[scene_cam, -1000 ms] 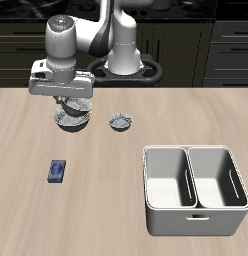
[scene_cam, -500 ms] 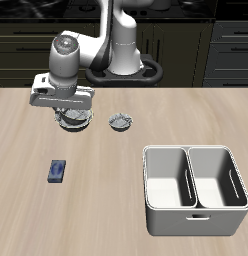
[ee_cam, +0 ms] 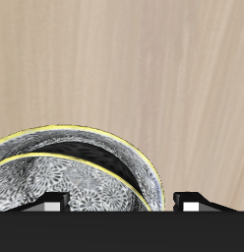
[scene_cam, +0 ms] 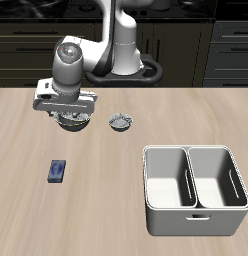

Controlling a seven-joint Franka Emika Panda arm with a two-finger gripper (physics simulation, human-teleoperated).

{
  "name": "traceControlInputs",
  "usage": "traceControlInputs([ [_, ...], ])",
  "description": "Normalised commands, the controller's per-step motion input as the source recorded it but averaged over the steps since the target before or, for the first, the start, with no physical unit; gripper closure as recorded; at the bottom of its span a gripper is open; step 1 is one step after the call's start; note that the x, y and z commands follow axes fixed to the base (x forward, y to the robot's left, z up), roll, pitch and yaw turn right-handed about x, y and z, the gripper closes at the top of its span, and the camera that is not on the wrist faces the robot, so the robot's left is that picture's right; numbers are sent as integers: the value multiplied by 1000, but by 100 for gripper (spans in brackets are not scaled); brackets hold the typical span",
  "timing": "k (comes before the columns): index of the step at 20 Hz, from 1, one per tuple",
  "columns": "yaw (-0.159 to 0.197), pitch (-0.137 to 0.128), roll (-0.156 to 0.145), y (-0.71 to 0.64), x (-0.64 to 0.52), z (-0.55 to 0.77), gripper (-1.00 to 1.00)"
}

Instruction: Stack the middle-sized bowl on the largest bowl

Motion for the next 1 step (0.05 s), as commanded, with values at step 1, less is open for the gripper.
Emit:
traceControlInputs([
  [1,-20,-40,15,263,-32,294,-100],
])
